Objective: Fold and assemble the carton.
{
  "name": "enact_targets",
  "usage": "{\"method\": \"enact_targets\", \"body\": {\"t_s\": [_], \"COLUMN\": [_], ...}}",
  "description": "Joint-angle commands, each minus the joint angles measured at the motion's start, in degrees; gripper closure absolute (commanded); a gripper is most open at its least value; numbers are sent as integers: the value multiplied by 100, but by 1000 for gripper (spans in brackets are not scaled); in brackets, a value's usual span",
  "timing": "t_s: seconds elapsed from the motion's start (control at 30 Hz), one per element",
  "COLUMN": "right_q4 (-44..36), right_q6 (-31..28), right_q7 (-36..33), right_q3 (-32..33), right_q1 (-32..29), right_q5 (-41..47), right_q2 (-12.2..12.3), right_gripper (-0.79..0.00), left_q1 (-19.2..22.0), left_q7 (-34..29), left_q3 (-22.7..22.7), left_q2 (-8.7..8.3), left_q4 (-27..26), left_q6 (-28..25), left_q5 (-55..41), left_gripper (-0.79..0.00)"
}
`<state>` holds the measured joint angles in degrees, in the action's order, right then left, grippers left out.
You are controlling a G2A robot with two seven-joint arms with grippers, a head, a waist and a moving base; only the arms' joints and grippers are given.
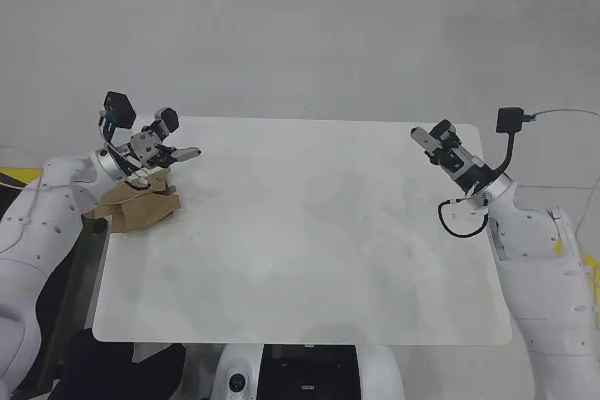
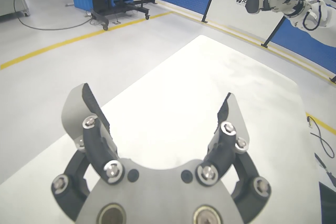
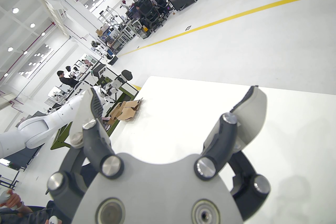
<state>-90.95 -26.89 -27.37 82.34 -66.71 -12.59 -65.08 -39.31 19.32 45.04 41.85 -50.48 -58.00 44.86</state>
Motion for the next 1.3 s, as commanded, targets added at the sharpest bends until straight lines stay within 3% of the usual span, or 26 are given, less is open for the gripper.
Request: {"method": "enact_targets", "body": {"t_s": [0.0, 0.33, 0.47, 0.63, 1.27], "right_q4": [0, 0, 0, 0, 0], "right_q6": [0, 0, 0, 0, 0], "right_q7": [0, 0, 0, 0, 0], "right_q3": [0, 0, 0, 0, 0], "right_q1": [0, 0, 0, 0, 0], "right_q5": [0, 0, 0, 0, 0], "right_q2": [0, 0, 0, 0, 0], "right_gripper": [-785, -785, -785, -785, -785], "left_q1": [-5, 21, -1, 40, 52], "left_q7": [-771, -3637, -4470, -5178, -5225], "left_q3": [-38, 263, 420, 541, 548], "left_q2": [-112, -716, -837, -829, -825], "left_q4": [-116, -47, 204, 674, 707], "left_q6": [0, 0, 0, 0, 0], "left_q5": [-627, -3699, -4602, -5512, -5561], "left_gripper": [-785, -785, -785, -785, -785]}}
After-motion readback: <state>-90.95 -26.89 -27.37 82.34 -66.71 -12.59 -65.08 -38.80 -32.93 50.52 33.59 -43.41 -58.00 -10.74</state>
